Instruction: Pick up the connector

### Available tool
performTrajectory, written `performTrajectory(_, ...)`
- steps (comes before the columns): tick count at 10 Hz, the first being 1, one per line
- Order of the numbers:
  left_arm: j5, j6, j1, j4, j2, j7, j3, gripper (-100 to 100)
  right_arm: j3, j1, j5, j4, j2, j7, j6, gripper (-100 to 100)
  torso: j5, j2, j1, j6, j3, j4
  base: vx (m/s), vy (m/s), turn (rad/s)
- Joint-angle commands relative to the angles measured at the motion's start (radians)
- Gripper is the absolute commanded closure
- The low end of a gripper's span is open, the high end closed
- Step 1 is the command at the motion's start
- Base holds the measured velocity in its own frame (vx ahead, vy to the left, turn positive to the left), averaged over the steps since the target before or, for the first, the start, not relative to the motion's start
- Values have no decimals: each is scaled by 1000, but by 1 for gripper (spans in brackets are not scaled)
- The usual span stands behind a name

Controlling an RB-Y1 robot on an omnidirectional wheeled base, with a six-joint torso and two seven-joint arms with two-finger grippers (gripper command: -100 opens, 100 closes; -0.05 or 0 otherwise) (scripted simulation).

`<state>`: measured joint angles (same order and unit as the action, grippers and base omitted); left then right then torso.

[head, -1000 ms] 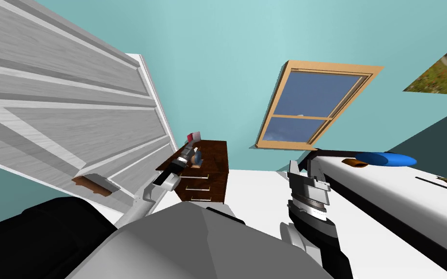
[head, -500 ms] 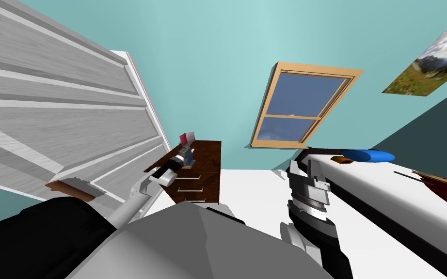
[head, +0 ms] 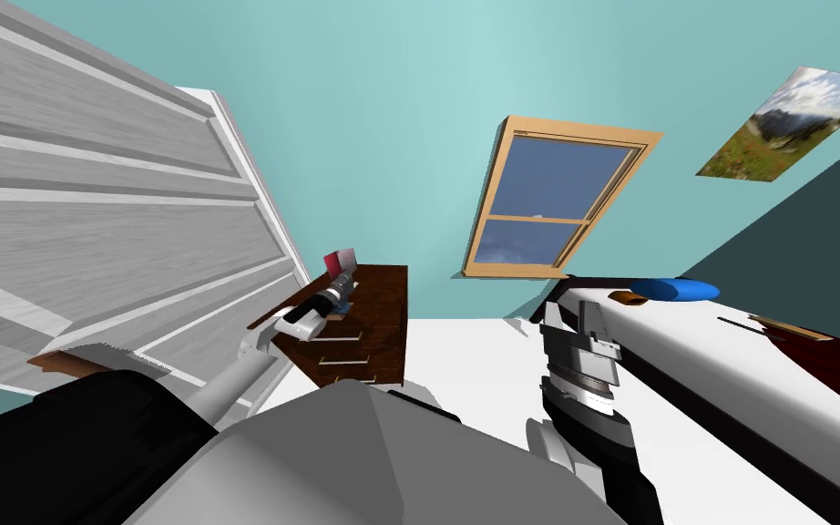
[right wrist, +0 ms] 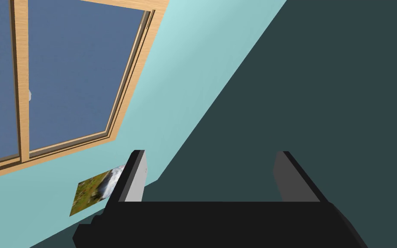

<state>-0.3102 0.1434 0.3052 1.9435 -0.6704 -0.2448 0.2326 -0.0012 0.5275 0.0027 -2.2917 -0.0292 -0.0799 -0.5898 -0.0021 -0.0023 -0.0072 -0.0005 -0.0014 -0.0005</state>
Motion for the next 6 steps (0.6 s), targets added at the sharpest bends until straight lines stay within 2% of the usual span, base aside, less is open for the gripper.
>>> performTrajectory(1, -45, 50, -5, -50, -50, -22, 18, -100, 0, 0, 0, 0, 0, 0, 0, 0, 0, 0, 0, 0, 0, 0, 71, -132, -49)
performTrajectory(2, -45, 68, -5, -58, -57, -22, 18, -100, 0, 0, 0, 0, 0, 0, 0, 0, 0, -1, -1, 0, 0, 0, 54, -114, -19)
performTrajectory(3, -86, 112, -11, -87, -99, -41, 33, -100, 0, 0, 0, 0, 0, 0, 0, 0, 0, 0, 0, 0, 0, 0, 47, -140, -37)
performTrajectory(4, -86, 119, -11, -107, -100, -41, 33, -100, 0, 0, 0, 0, 0, 0, 0, 0, 0, 0, -1, 0, 0, 0, 43, -113, -9)
performTrajectory(5, -127, 158, -16, -148, -142, -61, 47, -100, 0, 0, 0, 0, 0, 0, 0, 0, 0, 1, 0, 0, 0, 0, 72, -97, -31)
performTrajectory(6, -127, 170, -16, -159, -142, -61, 47, -100, 0, 0, 0, 0, 0, 0, 0, 0, 1, 0, 1, 0, 0, 0, 68, -83, -9)
